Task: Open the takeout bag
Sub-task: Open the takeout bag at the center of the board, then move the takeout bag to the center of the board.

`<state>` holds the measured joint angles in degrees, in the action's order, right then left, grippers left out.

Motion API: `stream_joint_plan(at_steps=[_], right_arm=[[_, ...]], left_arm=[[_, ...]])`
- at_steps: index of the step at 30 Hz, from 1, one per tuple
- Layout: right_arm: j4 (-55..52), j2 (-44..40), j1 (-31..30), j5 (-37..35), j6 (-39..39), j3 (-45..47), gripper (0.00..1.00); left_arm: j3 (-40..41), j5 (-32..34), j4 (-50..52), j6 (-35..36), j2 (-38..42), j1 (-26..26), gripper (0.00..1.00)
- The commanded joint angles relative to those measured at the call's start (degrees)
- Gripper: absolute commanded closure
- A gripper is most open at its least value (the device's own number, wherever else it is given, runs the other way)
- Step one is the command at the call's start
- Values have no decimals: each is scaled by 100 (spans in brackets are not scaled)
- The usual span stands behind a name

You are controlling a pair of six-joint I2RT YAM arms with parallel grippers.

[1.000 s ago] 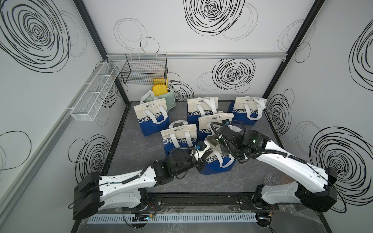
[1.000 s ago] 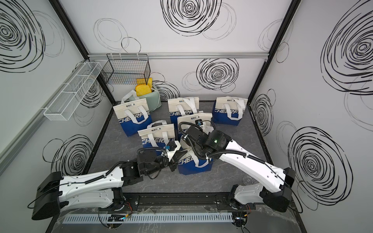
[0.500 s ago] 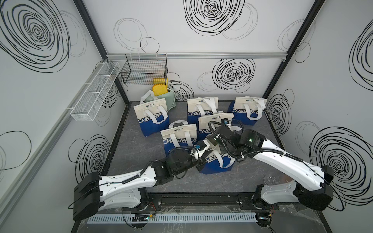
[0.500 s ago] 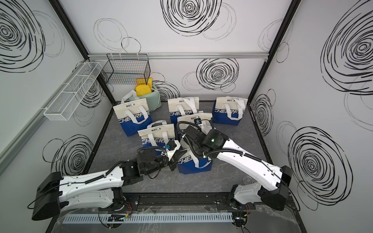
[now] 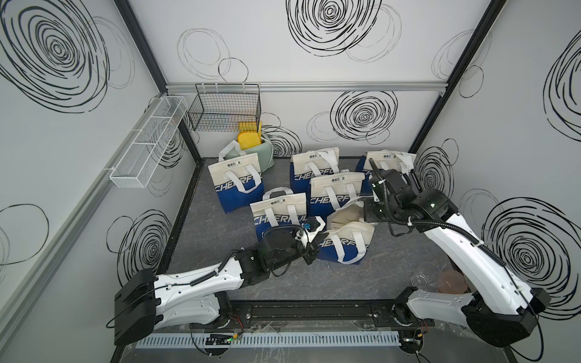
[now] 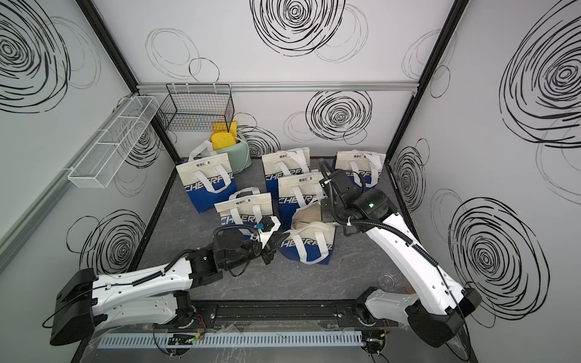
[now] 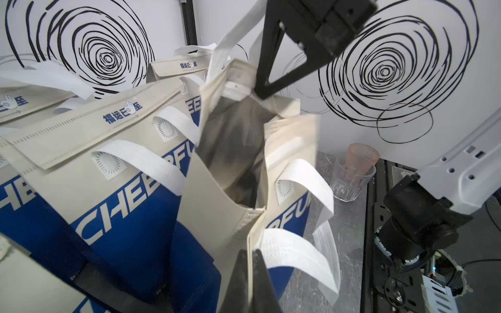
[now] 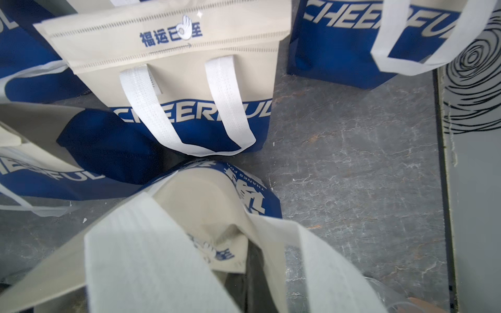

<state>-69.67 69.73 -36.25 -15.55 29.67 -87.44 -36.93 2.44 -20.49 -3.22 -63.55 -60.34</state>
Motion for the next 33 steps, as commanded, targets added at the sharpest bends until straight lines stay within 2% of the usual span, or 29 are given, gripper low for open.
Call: stream_joint_plan(at_steps=[1, 6, 10, 12, 14, 15, 17, 25, 33], right_arm=[[-176, 15, 225, -88, -357, -310, 100], [-119, 76, 539, 269, -682, -386, 100], [-153, 101, 555, 628, -872, -398, 100], [-254, 128, 548, 783, -922, -424, 88], [-305, 116, 541, 964, -984, -415, 63], [-319, 88, 544, 986, -981, -407, 55], [-332, 36, 544, 1088, -1016, -384, 44], [-573, -81, 546, 689, -940, -683, 36], [-245, -644, 548, -307, -608, -1291, 32]], left_arm=[[80, 96, 768, -43, -55, 57, 100], [111, 146, 856, -29, 1, 64, 100], [84, 101, 805, -38, 62, 57, 100], [-16, 87, 801, -38, 46, 57, 100], [-148, 46, 750, -31, -20, 56, 100], [-210, 17, 712, -17, -62, 57, 100], [-387, -53, 630, -1, -214, 48, 100], [-998, -274, 318, -80, -921, -13, 100], [-1522, -410, -21, -317, -1483, -148, 100]])
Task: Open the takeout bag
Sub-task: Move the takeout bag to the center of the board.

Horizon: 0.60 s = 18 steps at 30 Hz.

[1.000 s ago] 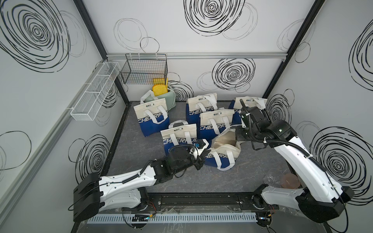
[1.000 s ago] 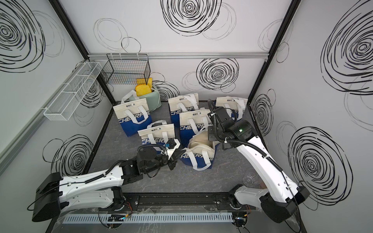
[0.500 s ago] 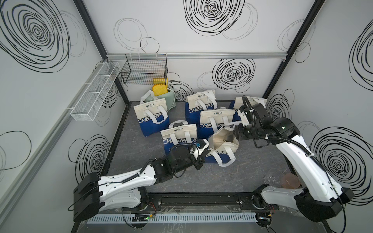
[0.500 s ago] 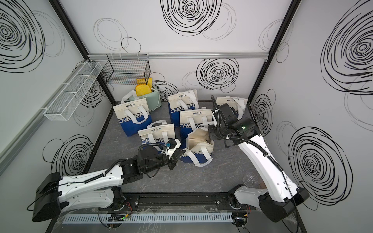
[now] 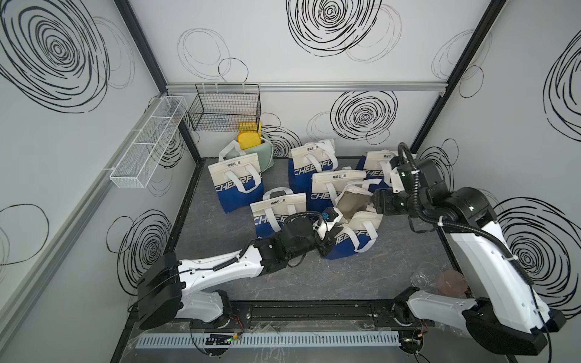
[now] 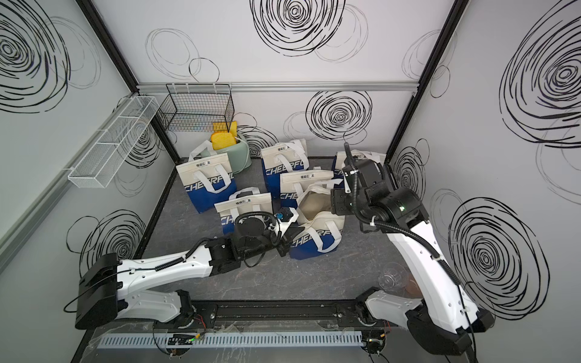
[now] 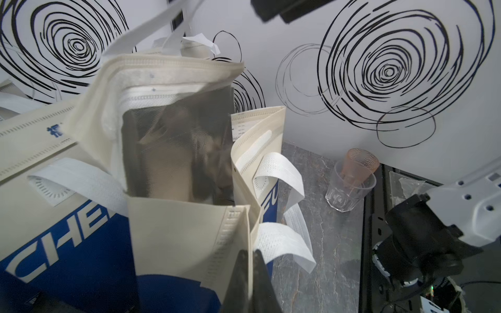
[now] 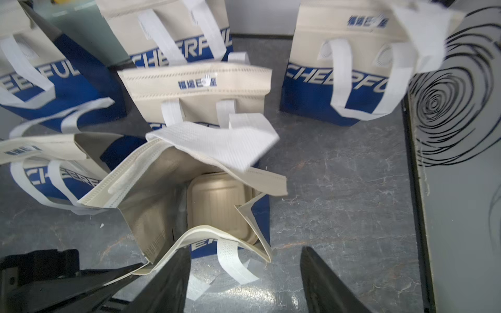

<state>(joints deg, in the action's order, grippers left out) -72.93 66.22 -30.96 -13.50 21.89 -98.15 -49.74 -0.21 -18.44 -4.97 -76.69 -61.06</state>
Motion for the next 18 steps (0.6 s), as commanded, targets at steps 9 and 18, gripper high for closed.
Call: stream_joint_plan(at_steps=[9, 18], right_arm=[[297, -581, 23, -792, 125, -137, 31], [141, -663, 20, -844, 27, -105, 30]], left_arm=[[-905, -306, -831, -550, -1013, -268, 100], [-1851, -109, -1312, -1095, -2096, -476, 100]])
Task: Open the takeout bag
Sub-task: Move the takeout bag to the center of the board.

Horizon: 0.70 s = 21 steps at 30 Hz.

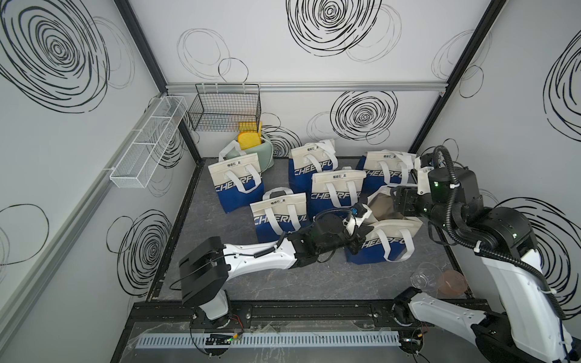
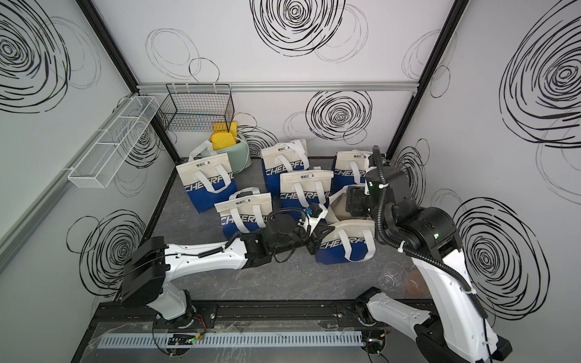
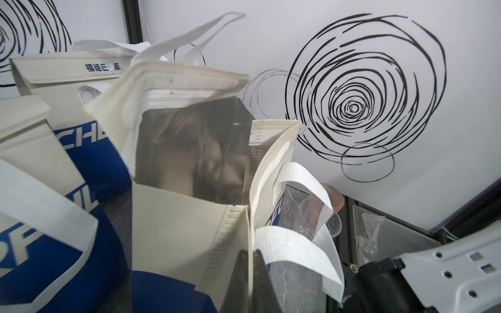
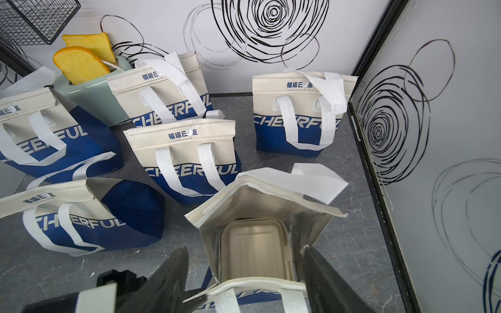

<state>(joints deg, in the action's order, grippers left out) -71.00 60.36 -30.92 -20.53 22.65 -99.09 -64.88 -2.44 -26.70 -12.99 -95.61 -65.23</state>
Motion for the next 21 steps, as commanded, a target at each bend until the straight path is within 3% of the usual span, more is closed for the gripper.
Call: stream_joint_plan(at_steps=[1, 5, 8, 10, 11, 12, 21], right_arm=[[-67, -84, 16, -142, -59, -15, 30], [-141, -128, 19, -147, -92, -23, 29], [-156, -179, 20, -166, -120, -7, 28], [-144, -203, 22, -163, -129, 16, 28], [-135, -212, 23, -153, -137, 42, 28], [-119, -219, 22, -136, -139, 67, 28], [51, -281, 30, -14, -154, 284, 28]], left_arm=[[-426, 222, -518, -349, -303, -56, 98], [-633, 379, -622, -413, -547, -60, 75], [-697, 442, -590, -328, -582, -67, 39], [-679, 497, -602, -263, -557, -68, 29], [-657, 507, -624, -234, -534, -61, 15], [-640, 508, -624, -196, -514, -63, 10], [-180, 374, -463, 300, 200, -82, 6]])
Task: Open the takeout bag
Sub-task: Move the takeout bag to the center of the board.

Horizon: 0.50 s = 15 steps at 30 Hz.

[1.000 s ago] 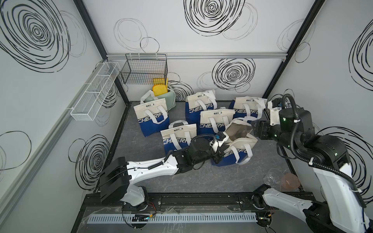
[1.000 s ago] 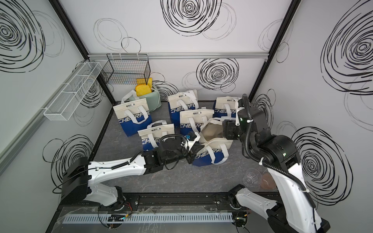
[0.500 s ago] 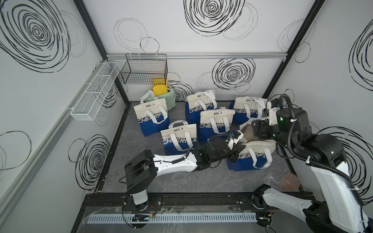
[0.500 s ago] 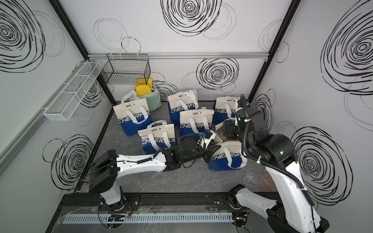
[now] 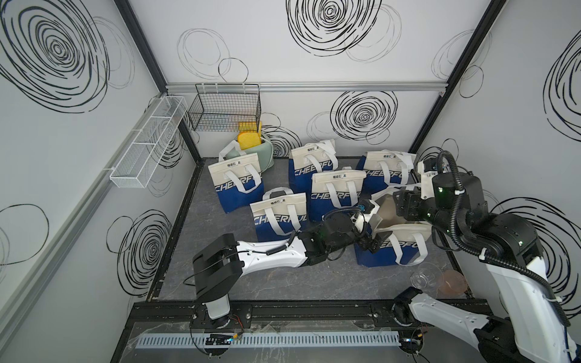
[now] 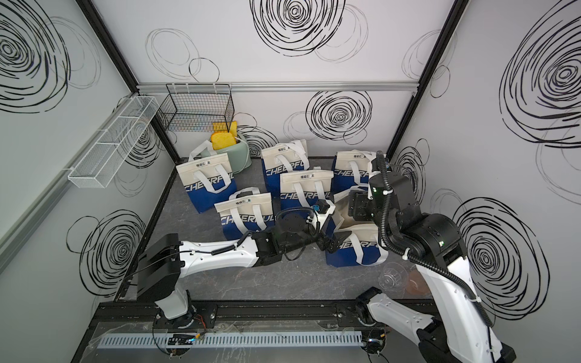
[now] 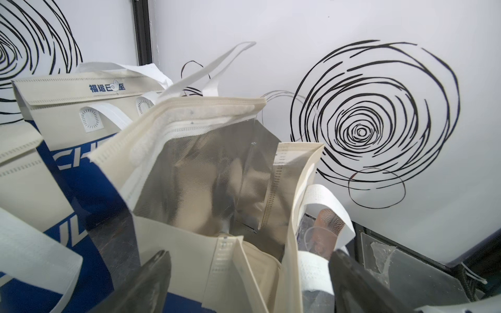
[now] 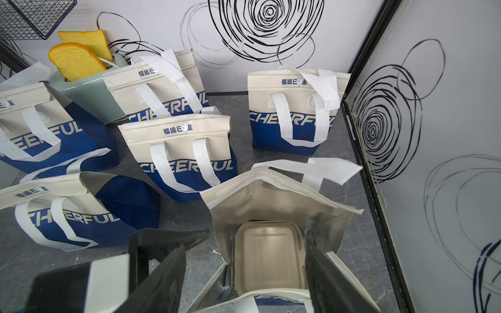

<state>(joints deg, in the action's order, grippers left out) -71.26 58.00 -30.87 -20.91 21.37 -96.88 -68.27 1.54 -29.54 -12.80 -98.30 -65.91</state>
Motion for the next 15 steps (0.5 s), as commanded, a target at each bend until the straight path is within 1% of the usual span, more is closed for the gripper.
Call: stream_joint_plan(at_steps=[1, 4, 10, 12, 15], right_arm=[[103, -45, 26, 41, -27, 73, 28], [202, -58, 27, 100, -84, 146, 28], [561, -93, 15, 330, -276, 237, 28], [710, -73, 20, 453, -387, 235, 28], [985, -45, 19, 654, -551, 232, 28]], left_arm=[[242, -89, -131, 343, 586, -10, 6], [602, -201, 75, 525, 1022, 0, 6], [1705, -170, 282, 539, 2259, 223, 9], [1964, -72, 571, 571, 2677, 405, 11], [2325, -123, 921, 577, 3244, 845, 14]])
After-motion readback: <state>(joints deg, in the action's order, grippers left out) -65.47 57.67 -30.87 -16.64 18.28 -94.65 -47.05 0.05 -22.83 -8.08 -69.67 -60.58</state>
